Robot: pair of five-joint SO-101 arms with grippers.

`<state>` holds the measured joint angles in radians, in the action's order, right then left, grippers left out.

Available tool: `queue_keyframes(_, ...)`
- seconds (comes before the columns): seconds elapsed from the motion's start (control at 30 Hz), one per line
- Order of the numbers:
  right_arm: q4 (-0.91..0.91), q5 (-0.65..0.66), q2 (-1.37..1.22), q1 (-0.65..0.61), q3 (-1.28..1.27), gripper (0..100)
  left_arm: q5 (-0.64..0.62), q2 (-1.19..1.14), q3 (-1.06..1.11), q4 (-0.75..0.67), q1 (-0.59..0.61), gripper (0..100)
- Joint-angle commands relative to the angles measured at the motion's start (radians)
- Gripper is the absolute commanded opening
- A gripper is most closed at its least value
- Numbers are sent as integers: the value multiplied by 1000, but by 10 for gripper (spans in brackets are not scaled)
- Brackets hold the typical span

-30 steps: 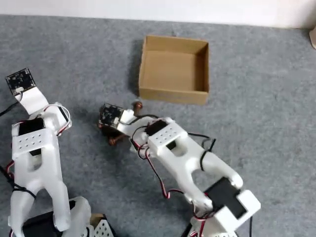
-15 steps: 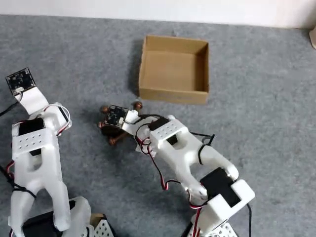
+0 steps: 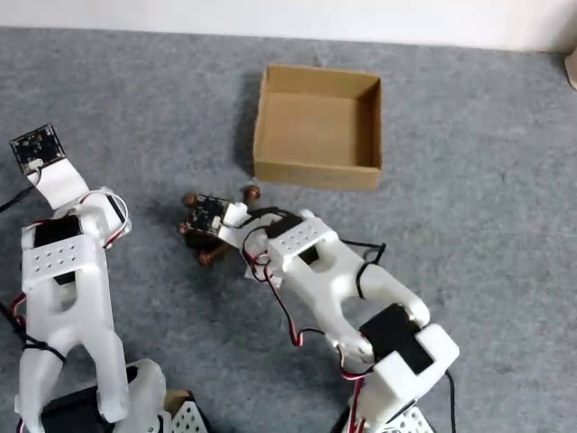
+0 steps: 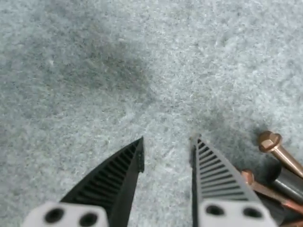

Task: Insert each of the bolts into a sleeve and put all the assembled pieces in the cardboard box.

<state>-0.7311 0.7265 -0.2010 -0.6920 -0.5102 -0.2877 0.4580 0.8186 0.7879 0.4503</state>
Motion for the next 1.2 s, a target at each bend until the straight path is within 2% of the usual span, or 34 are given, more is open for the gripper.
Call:
queue_keyframes(0.0,-7,11,-33,-15,28,193,-2,7,-5,-18,8,165)
queue_keyframes(0.1,-5,9,-33,-15,31,47,-2,7,-5,-18,8,165)
queue_keyframes(0.17,-4,8,-35,-18,31,2,-2,7,-5,-18,8,165)
queue_keyframes(0.4,-7,6,-33,-13,36,4,-2,5,-5,-18,8,165)
queue_keyframes(0.63,-61,-129,85,12,31,4,-2,2,-4,-41,1,165)
queue_keyframes(0.87,-77,-244,475,77,-104,4,195,2,-53,-44,-173,165)
queue_keyframes(1.03,-79,-347,743,182,-240,4,199,-42,-272,149,-252,165)
queue_keyframes(1.17,-104,-425,920,240,-332,4,199,-254,-504,324,-384,197)
